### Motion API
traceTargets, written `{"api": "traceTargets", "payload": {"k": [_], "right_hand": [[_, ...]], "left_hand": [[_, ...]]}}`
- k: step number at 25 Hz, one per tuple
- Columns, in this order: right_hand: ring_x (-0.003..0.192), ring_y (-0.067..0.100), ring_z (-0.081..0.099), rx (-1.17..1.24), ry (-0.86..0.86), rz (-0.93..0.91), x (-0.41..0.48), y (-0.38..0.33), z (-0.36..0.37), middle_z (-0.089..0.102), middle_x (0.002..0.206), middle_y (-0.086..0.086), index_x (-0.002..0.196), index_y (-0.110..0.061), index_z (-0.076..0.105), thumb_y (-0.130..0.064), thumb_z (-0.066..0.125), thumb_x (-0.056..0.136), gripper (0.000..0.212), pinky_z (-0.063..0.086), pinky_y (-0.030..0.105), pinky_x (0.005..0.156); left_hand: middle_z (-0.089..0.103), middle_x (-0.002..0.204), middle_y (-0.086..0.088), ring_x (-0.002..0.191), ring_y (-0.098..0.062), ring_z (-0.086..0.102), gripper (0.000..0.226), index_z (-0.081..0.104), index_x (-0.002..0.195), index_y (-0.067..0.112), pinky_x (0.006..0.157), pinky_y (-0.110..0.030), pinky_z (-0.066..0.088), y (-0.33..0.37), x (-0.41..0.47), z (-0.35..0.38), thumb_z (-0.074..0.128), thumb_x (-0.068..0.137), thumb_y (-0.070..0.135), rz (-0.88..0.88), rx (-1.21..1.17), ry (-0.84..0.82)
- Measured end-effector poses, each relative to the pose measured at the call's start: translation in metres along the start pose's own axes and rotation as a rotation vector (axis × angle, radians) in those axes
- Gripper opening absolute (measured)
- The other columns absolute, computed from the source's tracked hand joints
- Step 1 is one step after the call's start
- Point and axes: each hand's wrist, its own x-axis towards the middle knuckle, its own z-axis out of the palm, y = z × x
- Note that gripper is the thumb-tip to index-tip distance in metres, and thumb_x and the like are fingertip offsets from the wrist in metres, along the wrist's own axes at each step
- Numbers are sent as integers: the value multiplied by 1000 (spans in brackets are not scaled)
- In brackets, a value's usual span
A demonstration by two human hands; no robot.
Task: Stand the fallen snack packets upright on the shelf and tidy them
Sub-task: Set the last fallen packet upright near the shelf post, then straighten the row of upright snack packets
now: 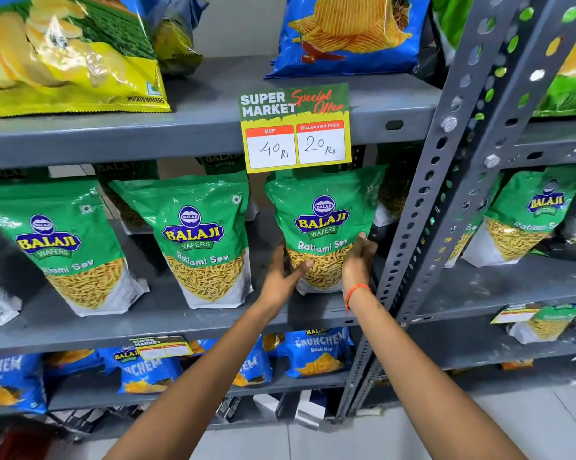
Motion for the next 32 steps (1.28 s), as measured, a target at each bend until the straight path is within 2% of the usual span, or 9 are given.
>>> {"api": "traceTargets", "payload": {"k": [7, 12, 15, 17, 19, 22, 25, 29, 32], "right_hand": [[112, 36, 52, -14, 7, -12, 2, -2, 1, 55, 123, 22, 117, -5, 40, -40, 22, 97, 44, 40, 46, 97], [115, 37, 51, -13, -27, -31, -1, -6, -4, 53, 127, 19, 121, -10, 39, -40, 22, 97, 42, 41, 45, 98], [135, 29, 34, -50, -74, -109, -8, -9, -7, 32, 150, 13, 140, -15, 24, -41, 24, 97, 50, 28, 43, 111], [143, 26, 18, -111, -69, -204, -13, -9, -6, 19, 155, 10, 144, -17, 13, -47, 23, 93, 61, 18, 49, 117], [145, 25, 9, -157, -31, -291, -18, -11, -3, 12, 157, 11, 145, -15, 9, -46, 23, 90, 65, 13, 51, 118], [145, 24, 7, -209, 12, -509, -35, -17, 4, 10, 157, 14, 144, -10, 11, -40, 28, 93, 62, 11, 49, 120], [144, 23, 11, -273, -22, -778, -63, -23, 21, 16, 154, 18, 142, -5, 16, -32, 32, 93, 59, 10, 43, 120], [143, 27, 15, -323, -90, -983, -95, -21, 66, 22, 150, 22, 140, 0, 19, -28, 31, 95, 55, 12, 38, 120], [141, 27, 19, -273, -92, -990, -114, -10, 107, 25, 148, 19, 138, 1, 23, -24, 33, 95, 51, 15, 34, 120]], "left_hand": [[53, 135, -8, 124, -19, 51, 65, 37, 132, 15, 106, -46, 42, 1, -3, 4, 67, 77, 34, 7, 16, 53], [51, 137, -7, 126, -18, 48, 58, 35, 133, 17, 109, -45, 39, 4, -4, 7, 64, 83, 28, -5, 3, 67], [49, 139, -5, 129, -17, 44, 66, 33, 135, 20, 110, -44, 38, 7, -5, 6, 61, 80, 44, 19, 46, 133], [48, 141, -6, 130, -18, 45, 70, 33, 136, 18, 109, -41, 39, 12, -7, 5, 59, 78, 49, 28, 87, 200], [49, 140, -7, 129, -19, 46, 60, 34, 137, 15, 106, -35, 40, 21, -16, 4, 56, 86, 39, 123, 200, 313], [50, 138, -9, 125, -15, 43, 46, 39, 135, 9, 105, -29, 35, 33, -34, -6, 45, 94, 28, 449, 503, 527], [32, 149, -13, 140, -16, 27, 47, 31, 139, 4, 115, -31, 24, 31, -36, -35, 43, 95, 17, 630, 630, 672], [9, 154, -10, 144, -4, -7, 59, 9, 145, 7, 120, -29, 3, 24, -32, -94, 39, 96, 22, 533, 699, 708], [-1, 153, -6, 143, -3, -13, 66, 1, 145, 5, 119, -30, -2, 14, -32, -144, 36, 95, 32, 470, 688, 677]]}}
